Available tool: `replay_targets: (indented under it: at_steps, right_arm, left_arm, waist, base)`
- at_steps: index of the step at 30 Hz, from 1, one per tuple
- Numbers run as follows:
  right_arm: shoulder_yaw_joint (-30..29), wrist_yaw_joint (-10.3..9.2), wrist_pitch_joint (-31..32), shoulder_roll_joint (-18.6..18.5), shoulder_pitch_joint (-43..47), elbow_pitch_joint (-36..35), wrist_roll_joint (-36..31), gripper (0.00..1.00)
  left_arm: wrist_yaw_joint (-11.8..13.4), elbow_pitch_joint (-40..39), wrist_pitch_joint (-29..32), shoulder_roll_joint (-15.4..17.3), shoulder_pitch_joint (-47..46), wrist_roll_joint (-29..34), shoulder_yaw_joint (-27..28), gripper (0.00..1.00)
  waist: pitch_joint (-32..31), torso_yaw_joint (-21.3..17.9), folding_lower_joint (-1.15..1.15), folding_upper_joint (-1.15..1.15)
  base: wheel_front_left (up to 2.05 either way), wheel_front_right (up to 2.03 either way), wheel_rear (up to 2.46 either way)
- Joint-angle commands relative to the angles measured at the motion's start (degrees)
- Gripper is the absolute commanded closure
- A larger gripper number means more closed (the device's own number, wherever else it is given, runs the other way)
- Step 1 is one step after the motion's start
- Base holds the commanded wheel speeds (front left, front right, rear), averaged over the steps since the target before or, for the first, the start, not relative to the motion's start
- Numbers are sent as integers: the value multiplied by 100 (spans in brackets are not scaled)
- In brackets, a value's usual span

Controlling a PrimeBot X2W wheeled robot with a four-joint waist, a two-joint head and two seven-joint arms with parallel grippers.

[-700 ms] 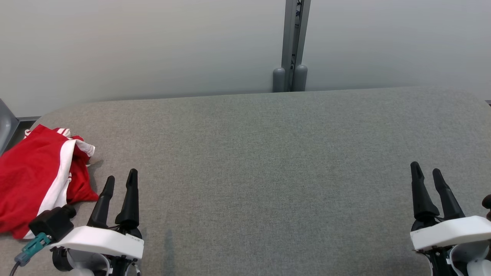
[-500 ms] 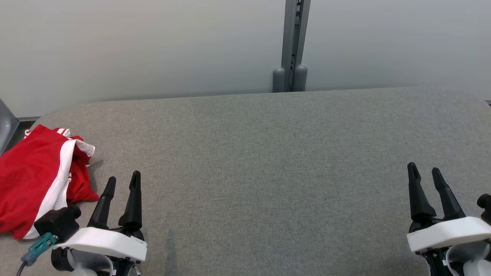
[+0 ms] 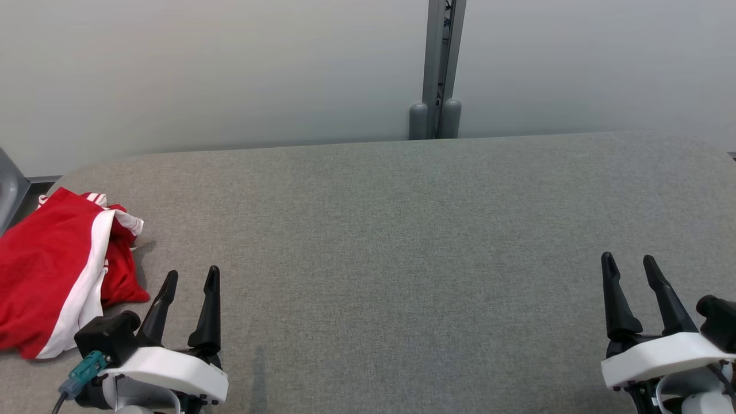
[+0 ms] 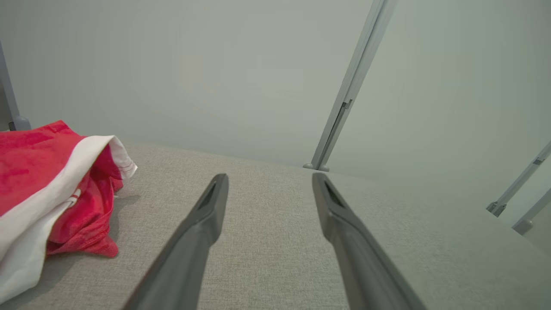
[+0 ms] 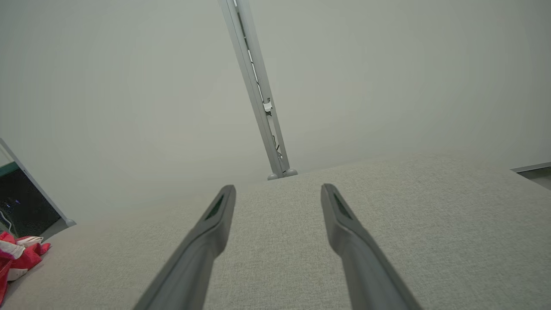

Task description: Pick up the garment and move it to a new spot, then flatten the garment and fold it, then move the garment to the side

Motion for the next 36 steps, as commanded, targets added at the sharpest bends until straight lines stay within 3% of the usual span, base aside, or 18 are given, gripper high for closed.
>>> replay_targets:
  at_steps: [1,18,36]
  right_arm:
    - [10,22,-74,-54,-1,-8,-183,0]
    - [-38,24,-304,27,68,139,-893,0]
    - [-46,20,-501,119,135,275,-1137,0]
  left_arm:
    - [37,-17,-58,68,-111,184,-16,0]
    - [62,330,-285,45,-129,847,-6,0]
    - [-2,583,-485,-25,-143,1469,68,0]
  waist:
    - [-2,4,0,0]
    - [-21,36,0,0]
    - [-8,53,0,0]
  base:
    - [0,0,0]
    - [0,0,0]
    - [0,0,0]
